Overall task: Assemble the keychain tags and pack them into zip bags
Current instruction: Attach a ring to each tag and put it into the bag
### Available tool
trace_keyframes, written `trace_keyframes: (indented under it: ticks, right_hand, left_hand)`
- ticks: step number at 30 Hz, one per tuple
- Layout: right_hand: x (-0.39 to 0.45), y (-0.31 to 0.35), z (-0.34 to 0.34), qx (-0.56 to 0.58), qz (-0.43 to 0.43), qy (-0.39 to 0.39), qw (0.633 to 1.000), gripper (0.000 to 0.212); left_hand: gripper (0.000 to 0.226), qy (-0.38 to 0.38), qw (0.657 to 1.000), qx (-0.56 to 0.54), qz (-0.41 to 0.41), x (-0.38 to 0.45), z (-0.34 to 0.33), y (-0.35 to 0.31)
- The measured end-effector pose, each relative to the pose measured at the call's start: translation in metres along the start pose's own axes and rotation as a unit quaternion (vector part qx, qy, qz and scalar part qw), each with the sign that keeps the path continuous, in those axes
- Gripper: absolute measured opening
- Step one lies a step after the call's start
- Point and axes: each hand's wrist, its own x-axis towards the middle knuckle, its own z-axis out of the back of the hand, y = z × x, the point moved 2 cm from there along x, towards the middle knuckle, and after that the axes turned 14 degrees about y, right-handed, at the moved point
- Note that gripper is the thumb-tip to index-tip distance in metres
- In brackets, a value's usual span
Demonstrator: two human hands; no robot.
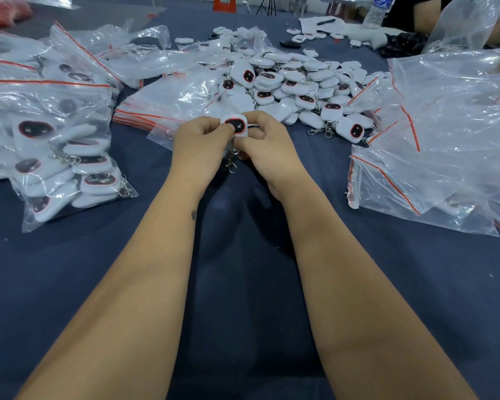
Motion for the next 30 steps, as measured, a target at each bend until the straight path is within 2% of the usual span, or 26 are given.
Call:
trace_keyframes:
  ticks: [3, 6, 9, 13, 17, 20, 23, 26, 28, 30]
  right_hand:
    - [-0.002, 0.001, 0.0, 0.003, 0.003, 0.004, 1.0, 0.032]
    - [-0.002, 0.002, -0.001, -0.006, -0.003, -0.012, 1.0, 0.032]
    - [-0.002, 0.003, 0.001, 0.03, 0.002, -0.035, 0.999, 0.029]
    - [-0.003, 0.006, 0.004, 0.14, 0.04, -0.057, 0.988, 0.024]
    - [-0.002, 0.011, 0.005, 0.236, 0.085, -0.051, 0.967, 0.024]
    - [-0.002, 0.013, 0.003, 0.277, 0.124, -0.01, 0.953, 0.023]
    - [-0.001, 0.011, 0.0, 0.187, 0.115, -0.036, 0.975, 0.024]
    - [-0.002, 0.007, -0.002, 0.018, 0.076, -0.082, 0.994, 0.021]
    - [-0.004, 0.006, -0.003, -0.133, 0.059, -0.111, 0.983, 0.014]
    - [-0.004, 0.006, -0.003, -0.276, 0.064, -0.142, 0.949, 0.014]
  left_hand:
    - [0.011, -0.002, 1.0, -0.027, -0.002, -0.001, -0.001, -0.002]
    - [0.028, -0.037, 0.997, -0.062, -0.009, -0.001, -0.001, -0.006]
    - [0.037, -0.088, 0.995, 0.043, -0.029, -0.001, 0.003, -0.004]
    - [0.042, -0.121, 0.97, 0.202, -0.055, -0.001, 0.008, 0.002]
    - [0.043, -0.083, 0.941, 0.318, -0.075, 0.001, 0.006, 0.004]
    - [0.048, -0.036, 0.951, 0.296, -0.08, -0.001, 0.001, 0.004]
    - [0.046, -0.031, 0.963, 0.252, -0.089, -0.004, -0.002, 0.003]
    - [0.045, -0.022, 0.966, 0.239, -0.093, -0.002, -0.003, 0.001]
    - [0.033, -0.02, 0.961, 0.251, -0.112, 0.0, -0.004, 0.001]
    - [0.035, -0.027, 0.962, 0.246, -0.118, 0.002, -0.005, 0.0]
